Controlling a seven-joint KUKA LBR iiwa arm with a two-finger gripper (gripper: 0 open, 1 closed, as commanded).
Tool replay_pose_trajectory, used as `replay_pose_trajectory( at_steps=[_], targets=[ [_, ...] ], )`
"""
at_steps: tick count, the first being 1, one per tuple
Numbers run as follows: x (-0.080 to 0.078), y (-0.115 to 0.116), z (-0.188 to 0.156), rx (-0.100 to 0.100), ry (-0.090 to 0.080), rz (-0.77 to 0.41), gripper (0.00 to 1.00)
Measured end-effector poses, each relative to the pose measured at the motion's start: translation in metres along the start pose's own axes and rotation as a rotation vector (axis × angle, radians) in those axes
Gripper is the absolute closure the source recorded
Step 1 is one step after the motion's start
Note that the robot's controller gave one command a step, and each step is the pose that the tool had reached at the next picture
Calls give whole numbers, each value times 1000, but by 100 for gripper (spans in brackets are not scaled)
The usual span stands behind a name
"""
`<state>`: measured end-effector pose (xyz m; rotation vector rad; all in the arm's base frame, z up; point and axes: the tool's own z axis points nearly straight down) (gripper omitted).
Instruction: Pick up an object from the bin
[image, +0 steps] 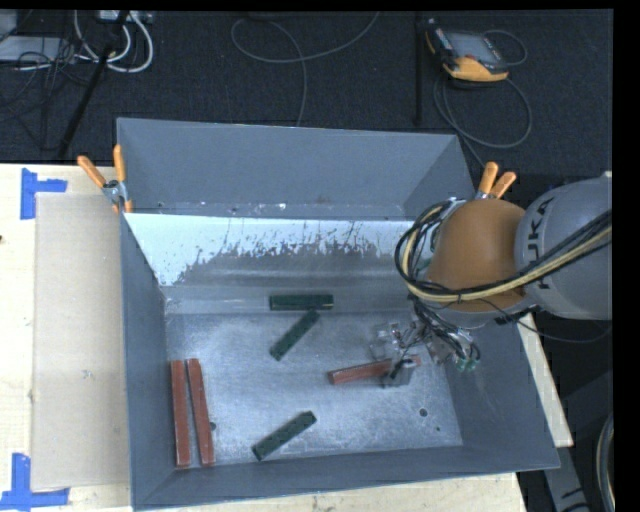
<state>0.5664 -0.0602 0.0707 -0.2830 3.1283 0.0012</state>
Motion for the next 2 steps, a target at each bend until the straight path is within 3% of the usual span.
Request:
replay_pose_trajectory(
  at_steps=[1, 2],
  targets=[
    [-16, -22, -110, 4, -6, -227, 100],
    [-27, -19, -221, 4, -9, -237, 100]
  ],
)
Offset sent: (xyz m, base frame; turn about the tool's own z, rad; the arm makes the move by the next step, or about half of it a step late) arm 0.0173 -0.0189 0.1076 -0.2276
